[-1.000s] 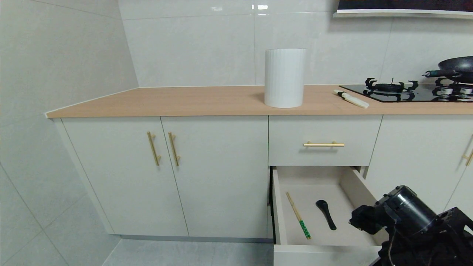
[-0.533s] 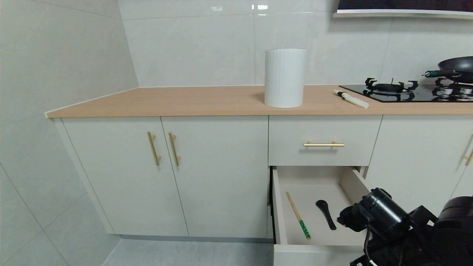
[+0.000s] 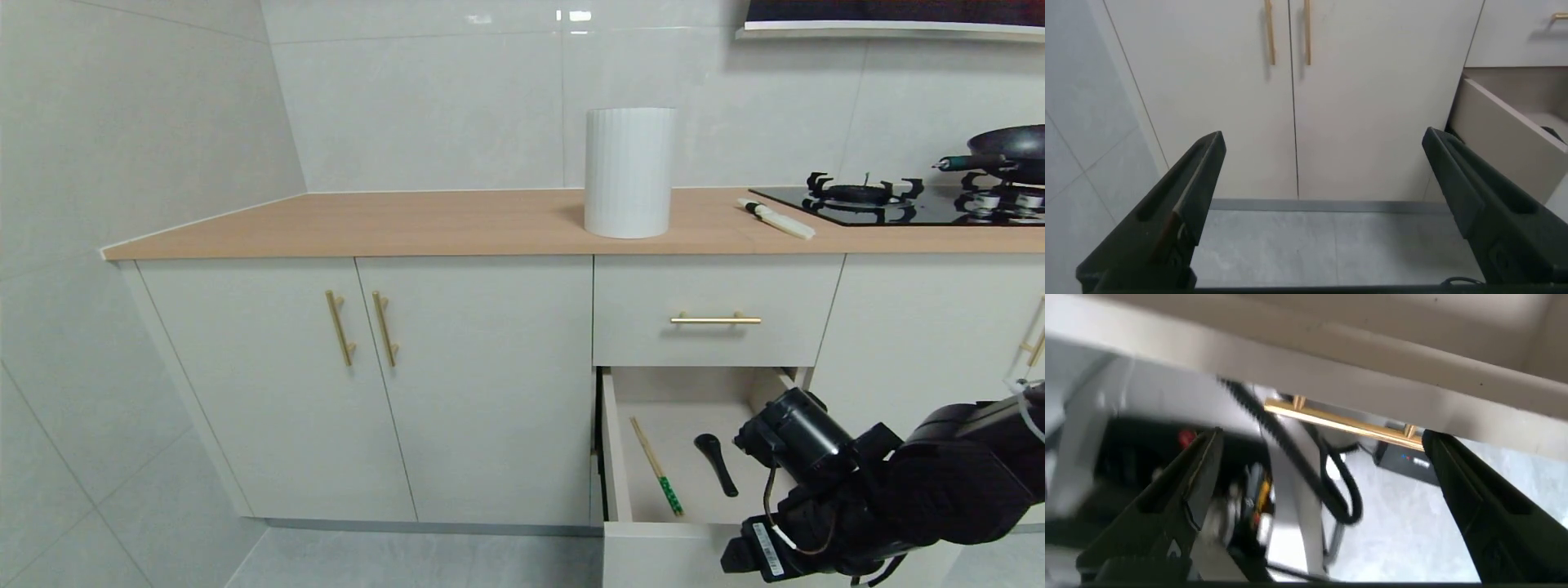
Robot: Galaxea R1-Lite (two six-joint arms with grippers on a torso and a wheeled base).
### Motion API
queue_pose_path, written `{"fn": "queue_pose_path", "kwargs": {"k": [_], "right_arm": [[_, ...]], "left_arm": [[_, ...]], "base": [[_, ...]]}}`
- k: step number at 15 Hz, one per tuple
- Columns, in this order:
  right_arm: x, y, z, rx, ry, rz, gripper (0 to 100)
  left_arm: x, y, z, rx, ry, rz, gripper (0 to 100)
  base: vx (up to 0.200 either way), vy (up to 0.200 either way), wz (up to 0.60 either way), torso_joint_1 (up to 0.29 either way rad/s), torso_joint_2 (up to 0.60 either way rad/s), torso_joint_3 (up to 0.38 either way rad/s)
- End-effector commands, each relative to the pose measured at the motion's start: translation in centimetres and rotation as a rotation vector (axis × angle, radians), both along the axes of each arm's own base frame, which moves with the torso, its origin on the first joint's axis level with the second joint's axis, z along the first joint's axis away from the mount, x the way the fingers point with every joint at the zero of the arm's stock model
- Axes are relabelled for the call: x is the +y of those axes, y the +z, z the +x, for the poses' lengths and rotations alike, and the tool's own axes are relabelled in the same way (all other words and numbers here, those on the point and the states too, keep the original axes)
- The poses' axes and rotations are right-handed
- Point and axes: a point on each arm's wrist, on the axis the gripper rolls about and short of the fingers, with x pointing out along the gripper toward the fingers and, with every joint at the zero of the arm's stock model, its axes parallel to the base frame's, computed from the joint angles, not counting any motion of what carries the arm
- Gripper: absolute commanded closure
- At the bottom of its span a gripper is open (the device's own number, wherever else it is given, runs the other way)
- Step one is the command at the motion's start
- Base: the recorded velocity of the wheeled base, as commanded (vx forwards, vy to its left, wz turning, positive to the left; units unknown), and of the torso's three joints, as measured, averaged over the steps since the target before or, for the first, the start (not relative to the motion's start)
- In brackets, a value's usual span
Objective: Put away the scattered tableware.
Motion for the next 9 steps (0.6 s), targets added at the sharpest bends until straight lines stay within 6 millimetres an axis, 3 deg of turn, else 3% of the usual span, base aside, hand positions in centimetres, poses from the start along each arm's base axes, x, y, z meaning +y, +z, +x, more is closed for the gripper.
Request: {"fn": "queue_pose_path", "kwargs": {"k": [1,9], "right_arm": [[-0.1,-1.0,1.4,0.014,-0.048,-0.015,0],[0.0,-4.3,6.7,-0.136,-0.17,-0.02,0]], "left_arm": [[0.0,0.0,0.0,-0.001,0.0,0.0,0],[0.0,0.0,0.0,-0.001,0.0,0.0,0]], "base": [[0.0,0.0,0.0,0.0,0.0,0.0],[0.0,0.0,0.0,0.0,0.0,0.0]]}}
